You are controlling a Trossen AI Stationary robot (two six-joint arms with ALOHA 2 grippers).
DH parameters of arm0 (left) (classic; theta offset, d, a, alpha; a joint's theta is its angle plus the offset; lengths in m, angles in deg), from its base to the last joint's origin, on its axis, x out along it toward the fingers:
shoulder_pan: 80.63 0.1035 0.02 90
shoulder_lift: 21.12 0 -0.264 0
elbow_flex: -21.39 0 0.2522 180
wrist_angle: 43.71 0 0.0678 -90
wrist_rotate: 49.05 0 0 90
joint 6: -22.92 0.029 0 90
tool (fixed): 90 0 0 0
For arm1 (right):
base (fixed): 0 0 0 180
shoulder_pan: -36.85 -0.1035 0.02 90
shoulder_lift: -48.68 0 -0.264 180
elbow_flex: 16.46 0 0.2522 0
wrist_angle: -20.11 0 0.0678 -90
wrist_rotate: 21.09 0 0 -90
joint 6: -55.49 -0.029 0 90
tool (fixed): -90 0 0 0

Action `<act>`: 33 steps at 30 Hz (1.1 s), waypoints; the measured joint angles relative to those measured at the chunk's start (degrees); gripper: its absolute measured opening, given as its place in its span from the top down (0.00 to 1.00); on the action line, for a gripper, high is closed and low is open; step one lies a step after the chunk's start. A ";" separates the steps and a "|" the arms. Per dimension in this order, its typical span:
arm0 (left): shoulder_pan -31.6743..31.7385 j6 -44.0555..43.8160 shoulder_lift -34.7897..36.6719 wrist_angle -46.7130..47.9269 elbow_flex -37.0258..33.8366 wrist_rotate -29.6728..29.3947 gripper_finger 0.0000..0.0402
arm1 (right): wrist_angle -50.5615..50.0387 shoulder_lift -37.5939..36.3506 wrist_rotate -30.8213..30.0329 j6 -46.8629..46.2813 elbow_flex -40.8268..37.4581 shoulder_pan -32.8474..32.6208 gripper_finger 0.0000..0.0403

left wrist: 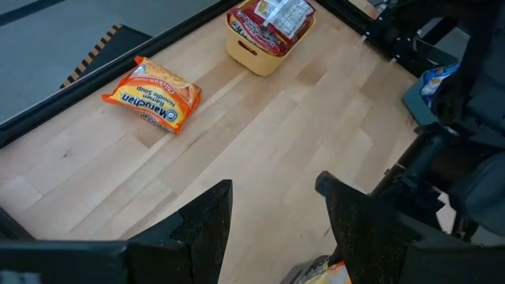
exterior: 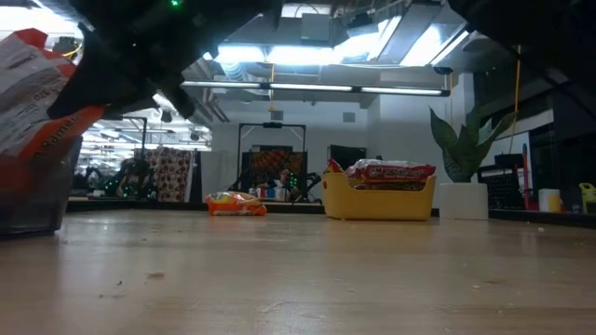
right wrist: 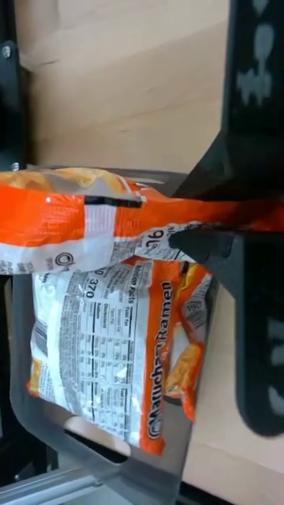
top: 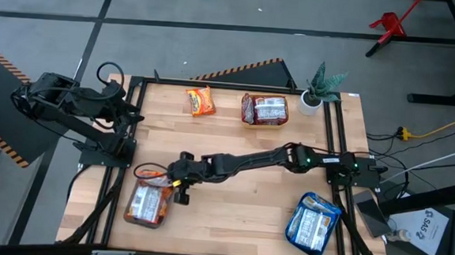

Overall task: Sort Maruchan noodles
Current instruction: Put the orange noodle pack into the black bin

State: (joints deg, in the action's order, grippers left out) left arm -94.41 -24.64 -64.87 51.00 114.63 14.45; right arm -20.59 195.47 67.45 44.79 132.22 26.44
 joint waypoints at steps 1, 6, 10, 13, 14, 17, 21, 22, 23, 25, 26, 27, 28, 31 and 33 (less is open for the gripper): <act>0.00 0.08 0.02 0.00 0.00 0.00 0.50 | -0.84 -0.38 -0.14 0.00 0.01 0.00 0.98; 0.00 0.14 0.02 0.00 0.00 -0.01 0.50 | -5.13 -3.12 -0.44 0.48 0.01 0.07 0.99; 0.00 0.16 0.02 0.00 0.00 -0.02 0.50 | -7.68 -4.25 1.10 0.87 0.08 0.32 0.97; 0.00 0.14 0.00 0.00 0.00 -0.01 0.50 | -8.64 -4.25 5.18 0.43 0.08 0.75 0.98; 0.00 0.15 0.01 0.00 0.00 -0.02 0.50 | -9.12 -4.26 6.21 0.40 0.08 0.74 0.99; 0.00 0.14 0.02 0.00 0.00 0.04 0.50 | -10.91 -4.45 6.58 0.46 0.19 0.74 0.98; 0.00 0.12 0.02 0.00 0.00 0.07 0.50 | -12.35 -5.00 7.86 1.49 0.19 1.11 0.96; 0.00 0.10 0.01 0.00 0.00 0.07 0.50 | -12.12 -5.00 8.74 2.09 0.14 1.14 0.96; 0.00 0.10 0.00 0.00 0.00 0.08 0.50 | -11.91 -5.00 9.32 2.40 0.08 1.27 0.96; 0.00 0.07 0.02 0.00 0.00 0.09 0.50 | -10.89 -4.97 10.34 2.53 0.03 1.49 0.96; 0.00 0.07 0.00 0.00 -0.02 0.09 0.50 | -10.12 -4.97 10.74 2.59 0.03 1.55 0.95; 0.00 -0.12 0.00 0.00 0.00 0.09 0.50 | -9.72 -4.97 10.77 2.60 0.03 1.63 0.93; 0.00 -0.27 0.02 0.00 -0.02 0.09 0.50 | -9.63 -4.97 10.79 2.62 0.05 1.89 0.91; 0.00 -0.36 0.00 -0.04 -0.02 0.11 0.50 | -9.76 -4.97 10.46 2.14 0.05 2.26 0.82; 0.00 -0.38 0.00 -0.05 -0.01 0.11 0.50 | -9.54 -4.97 10.49 1.68 0.05 2.60 0.75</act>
State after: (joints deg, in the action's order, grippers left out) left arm -94.41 -25.03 -64.87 50.95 114.62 14.56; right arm -30.13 190.50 77.95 46.47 132.28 29.04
